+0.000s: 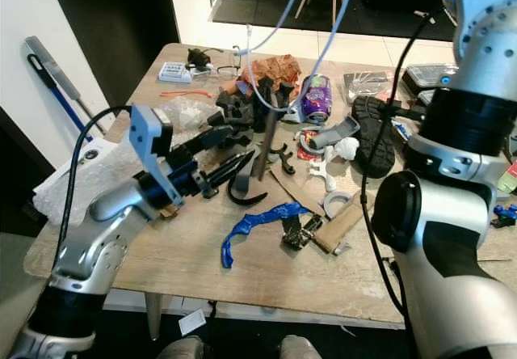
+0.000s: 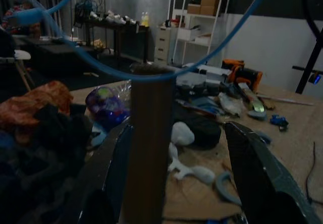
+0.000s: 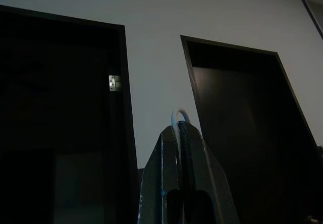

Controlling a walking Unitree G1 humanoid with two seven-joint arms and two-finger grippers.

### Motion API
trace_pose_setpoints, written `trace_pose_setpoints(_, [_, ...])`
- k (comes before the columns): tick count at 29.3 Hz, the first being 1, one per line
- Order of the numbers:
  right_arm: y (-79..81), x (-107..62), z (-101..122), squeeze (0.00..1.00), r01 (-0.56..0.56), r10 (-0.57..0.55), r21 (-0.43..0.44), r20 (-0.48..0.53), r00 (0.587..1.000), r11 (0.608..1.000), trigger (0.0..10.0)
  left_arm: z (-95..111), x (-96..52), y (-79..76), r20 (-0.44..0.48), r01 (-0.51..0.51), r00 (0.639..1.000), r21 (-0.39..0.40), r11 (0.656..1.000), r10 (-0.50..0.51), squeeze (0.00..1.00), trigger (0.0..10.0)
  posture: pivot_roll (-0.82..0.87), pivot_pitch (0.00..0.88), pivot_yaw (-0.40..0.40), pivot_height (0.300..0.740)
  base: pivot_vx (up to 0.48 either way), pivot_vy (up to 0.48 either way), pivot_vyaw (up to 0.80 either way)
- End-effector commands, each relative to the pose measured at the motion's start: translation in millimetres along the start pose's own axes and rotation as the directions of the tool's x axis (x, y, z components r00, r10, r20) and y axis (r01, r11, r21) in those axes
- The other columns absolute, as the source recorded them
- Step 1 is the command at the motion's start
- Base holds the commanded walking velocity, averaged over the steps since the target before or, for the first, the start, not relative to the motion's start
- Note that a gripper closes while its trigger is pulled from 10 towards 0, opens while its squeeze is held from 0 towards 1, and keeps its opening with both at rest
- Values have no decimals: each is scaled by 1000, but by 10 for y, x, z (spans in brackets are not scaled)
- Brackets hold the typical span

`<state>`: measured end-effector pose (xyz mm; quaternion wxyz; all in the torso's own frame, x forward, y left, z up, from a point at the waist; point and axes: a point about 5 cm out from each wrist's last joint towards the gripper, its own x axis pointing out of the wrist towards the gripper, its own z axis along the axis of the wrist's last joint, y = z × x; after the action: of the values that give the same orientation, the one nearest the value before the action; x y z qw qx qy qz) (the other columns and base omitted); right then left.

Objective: Picking trash to rubbish bin

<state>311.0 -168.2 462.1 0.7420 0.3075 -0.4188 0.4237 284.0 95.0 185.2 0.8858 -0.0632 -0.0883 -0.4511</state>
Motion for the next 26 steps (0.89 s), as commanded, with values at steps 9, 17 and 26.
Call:
trace_pose_setpoints(9, [-9, 111, -3, 0, -33, 33, -11, 34, 999, 999, 0, -15, 164, -33, -43, 16, 999, 9, 1000, -15, 0, 10000, 14, 0, -60, 740, 0, 0, 0])
trace_pose_setpoints(17, [9, 214, -11, 0, -74, 74, -4, 72, 995, 997, 0, -38, 222, -34, -84, -12, 996, 33, 999, 15, 0, 10000, 16, 0, -65, 740, 0, 0, 0])
trace_pose_setpoints(26, [29, 271, 3, 0, -92, 93, -10, 77, 993, 996, 0, -33, 241, -19, -106, -36, 993, 48, 998, 41, 0, 10000, 12, 0, -67, 740, 0, 0, 0])
